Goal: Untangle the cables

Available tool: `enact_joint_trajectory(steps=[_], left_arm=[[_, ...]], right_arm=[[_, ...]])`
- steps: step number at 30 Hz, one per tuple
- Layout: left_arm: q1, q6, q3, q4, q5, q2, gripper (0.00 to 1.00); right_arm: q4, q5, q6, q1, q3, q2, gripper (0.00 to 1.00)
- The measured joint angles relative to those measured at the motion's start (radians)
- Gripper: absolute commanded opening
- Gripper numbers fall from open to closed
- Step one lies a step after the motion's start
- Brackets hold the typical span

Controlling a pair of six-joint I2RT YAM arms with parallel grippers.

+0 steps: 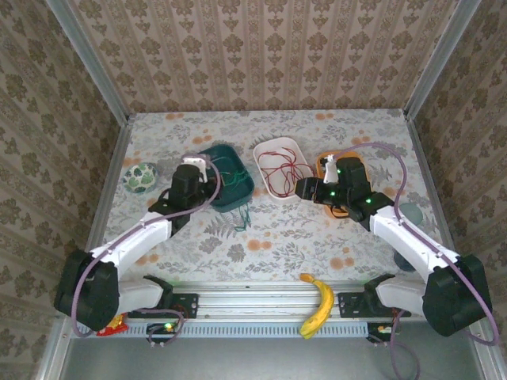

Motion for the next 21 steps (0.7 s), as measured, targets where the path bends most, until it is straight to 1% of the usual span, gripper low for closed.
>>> enact_joint_trajectory(steps=[3,5,9,13,14,15,16,17,18,19,21], left_arm=[[0.061,-0.002,0.014,-0.077,-0.032,0.015,0.00],[0.094,0.010,0.060,-0.143,-0.047,0.054,0.00],[0.140,0.078,0.205,-0.265,-0.034,0.163,0.00],[0.159,0.163,0.360,-0.364,-0.013,0.283,0.00],[0.161,0.177,0.386,-0.377,-0.010,0.306,0.09],[0.161,0.192,0.416,-0.395,-0.005,0.333,0.30],[0.161,0.206,0.438,-0.405,-0.001,0.357,0.57],[0.161,0.214,0.450,-0.409,0.002,0.372,0.74],[0.160,0.220,0.459,-0.412,0.006,0.384,0.84],[0.160,0.224,0.461,-0.411,0.010,0.389,0.89],[0.158,0.226,0.460,-0.403,0.017,0.386,0.94]], right_arm=[[-0.021,0.004,-0.005,0.000,0.000,0.010,0.55],[-0.032,0.004,-0.012,0.000,0.001,0.023,0.55],[-0.068,0.004,-0.025,0.000,0.009,0.045,0.55],[-0.093,0.003,-0.046,0.005,0.023,0.056,0.55],[-0.097,0.003,-0.052,0.010,0.026,0.059,0.55],[-0.101,0.003,-0.061,0.021,0.028,0.064,0.55],[-0.105,0.003,-0.071,0.034,0.030,0.069,0.55],[-0.112,0.003,-0.080,0.051,0.033,0.075,0.55],[-0.121,0.003,-0.091,0.071,0.037,0.082,0.55],[-0.128,0.003,-0.103,0.092,0.042,0.089,0.55],[-0.144,0.003,-0.126,0.135,0.056,0.104,0.55]])
